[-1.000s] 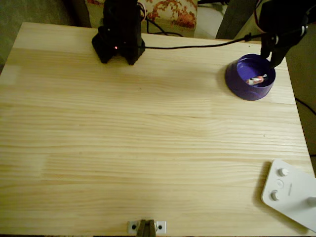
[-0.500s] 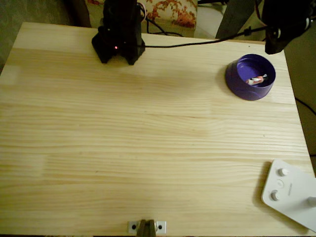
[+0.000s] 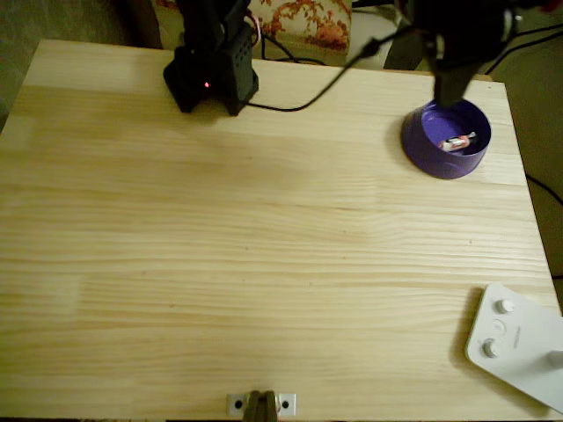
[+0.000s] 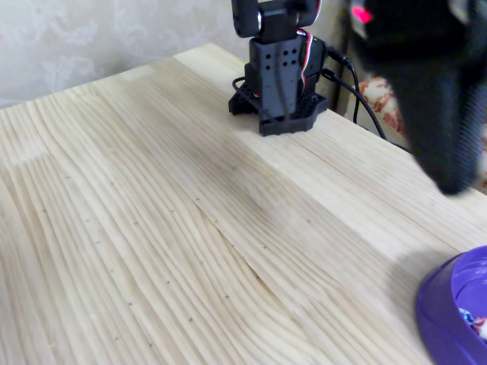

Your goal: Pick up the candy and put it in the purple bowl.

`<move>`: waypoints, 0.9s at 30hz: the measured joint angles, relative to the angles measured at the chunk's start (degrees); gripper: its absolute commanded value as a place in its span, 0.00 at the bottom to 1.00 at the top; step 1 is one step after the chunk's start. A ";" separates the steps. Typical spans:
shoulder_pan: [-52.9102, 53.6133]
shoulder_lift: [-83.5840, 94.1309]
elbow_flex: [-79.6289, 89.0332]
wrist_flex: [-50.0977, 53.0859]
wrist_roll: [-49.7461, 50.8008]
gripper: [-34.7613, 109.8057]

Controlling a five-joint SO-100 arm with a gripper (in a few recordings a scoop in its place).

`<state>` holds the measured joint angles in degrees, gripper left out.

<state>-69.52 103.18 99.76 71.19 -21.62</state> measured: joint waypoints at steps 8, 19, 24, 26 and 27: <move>13.01 19.07 12.74 1.58 -4.66 0.24; 42.28 38.14 26.02 -1.49 1.85 0.24; 54.84 47.99 35.07 -8.53 8.17 0.24; 57.57 52.21 39.55 -10.90 8.00 0.24; 58.89 54.49 42.01 -11.95 8.61 0.24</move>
<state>-10.63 157.68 141.77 59.24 -13.01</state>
